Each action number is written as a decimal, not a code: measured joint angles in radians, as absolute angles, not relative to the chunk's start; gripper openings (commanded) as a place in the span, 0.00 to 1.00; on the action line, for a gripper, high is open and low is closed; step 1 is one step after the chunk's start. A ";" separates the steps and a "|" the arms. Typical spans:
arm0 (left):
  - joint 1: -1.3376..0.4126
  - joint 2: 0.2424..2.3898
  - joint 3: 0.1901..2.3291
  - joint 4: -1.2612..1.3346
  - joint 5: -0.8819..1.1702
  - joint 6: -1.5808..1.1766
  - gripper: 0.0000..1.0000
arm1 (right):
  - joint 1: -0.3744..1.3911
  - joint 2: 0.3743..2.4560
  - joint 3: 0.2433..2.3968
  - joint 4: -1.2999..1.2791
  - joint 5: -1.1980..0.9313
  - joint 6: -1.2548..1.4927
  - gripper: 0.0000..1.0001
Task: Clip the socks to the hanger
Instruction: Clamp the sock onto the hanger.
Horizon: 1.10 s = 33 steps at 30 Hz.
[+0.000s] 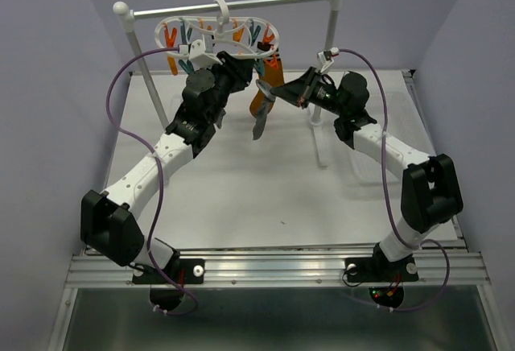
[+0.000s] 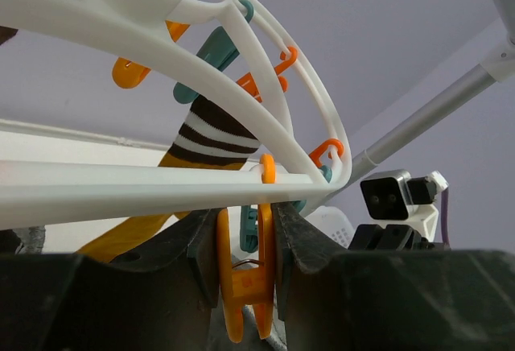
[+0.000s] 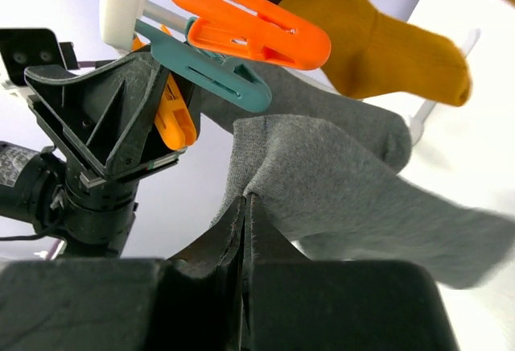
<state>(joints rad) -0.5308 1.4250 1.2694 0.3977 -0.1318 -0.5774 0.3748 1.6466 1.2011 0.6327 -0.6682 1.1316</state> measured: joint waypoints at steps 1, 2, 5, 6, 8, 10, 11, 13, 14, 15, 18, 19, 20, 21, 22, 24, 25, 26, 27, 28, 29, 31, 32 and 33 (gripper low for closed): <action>-0.531 1.425 1.269 0.400 -0.132 -0.577 0.00 | 0.378 1.653 1.204 0.639 -0.666 1.142 0.01; -0.531 1.425 1.269 0.401 -0.132 -0.577 0.00 | 0.387 1.663 1.207 0.653 -0.664 1.167 0.01; -0.531 1.426 1.268 0.411 -0.132 -0.573 0.00 | 0.404 1.682 1.210 0.687 -0.662 1.212 0.01; -0.531 1.427 1.268 0.412 -0.132 -0.573 0.00 | 0.408 1.690 1.210 0.700 -0.662 1.230 0.01; -0.532 1.430 1.267 0.419 -0.133 -0.567 0.00 | 0.414 1.704 1.210 0.738 -0.662 1.269 0.01; -0.533 1.433 1.266 0.426 -0.136 -0.564 0.00 | 0.416 1.711 1.210 0.761 -0.661 1.296 0.01; -0.533 1.434 1.263 0.430 -0.138 -0.562 0.00 | 0.416 1.712 1.210 0.772 -0.660 1.311 0.01; -0.533 1.436 1.258 0.440 -0.142 -0.560 0.00 | 0.416 1.712 1.210 0.794 -0.655 1.332 0.01; -0.533 1.437 1.254 0.446 -0.146 -0.559 0.00 | 0.416 1.712 1.210 0.803 -0.650 1.341 0.01; -0.533 1.438 1.251 0.453 -0.149 -0.558 0.00 | 0.416 1.712 1.210 0.813 -0.644 1.353 0.01; -0.533 1.438 1.250 0.459 -0.153 -0.558 0.00 | 0.416 1.711 1.210 0.826 -0.629 1.370 0.01; -0.535 1.438 1.250 0.461 -0.156 -0.558 0.00 | 0.416 1.711 1.210 0.829 -0.624 1.374 0.01; -0.535 1.438 1.250 0.462 -0.157 -0.558 0.00 | 0.416 1.711 1.210 0.831 -0.619 1.379 0.01; -0.536 1.438 1.248 0.465 -0.158 -0.558 0.00 | 0.418 1.711 1.210 0.835 -0.617 1.386 0.01; -0.536 1.438 1.244 0.471 -0.158 -0.558 0.00 | 0.419 1.711 1.210 0.841 -0.614 1.394 0.01; -0.536 1.438 1.238 0.480 -0.159 -0.559 0.00 | 0.420 1.711 1.210 0.847 -0.611 1.405 0.01; -0.536 1.439 1.237 0.483 -0.159 -0.560 0.00 | 0.422 1.711 1.210 0.847 -0.608 1.411 0.01; -0.536 1.439 1.237 0.485 -0.160 -0.560 0.00 | 0.424 1.711 1.209 0.847 -0.605 1.416 0.01; -0.536 1.439 1.237 0.487 -0.160 -0.560 0.00 | 0.426 1.711 1.209 0.847 -0.602 1.423 0.01; -0.536 1.439 1.236 0.488 -0.162 -0.563 0.00 | 0.427 1.711 1.209 0.848 -0.601 1.426 0.01; -0.537 1.439 1.236 0.489 -0.162 -0.564 0.00 | 0.428 1.711 1.209 0.850 -0.601 1.430 0.01; -0.537 1.439 1.230 0.494 -0.163 -0.567 0.00 | 0.434 1.711 1.209 0.853 -0.594 1.433 0.01; -0.537 1.439 1.229 0.497 -0.164 -0.568 0.00 | 0.436 1.711 1.209 0.853 -0.588 1.433 0.01; -0.537 1.439 1.224 0.504 -0.165 -0.570 0.00 | 0.437 1.711 1.209 0.852 -0.585 1.430 0.01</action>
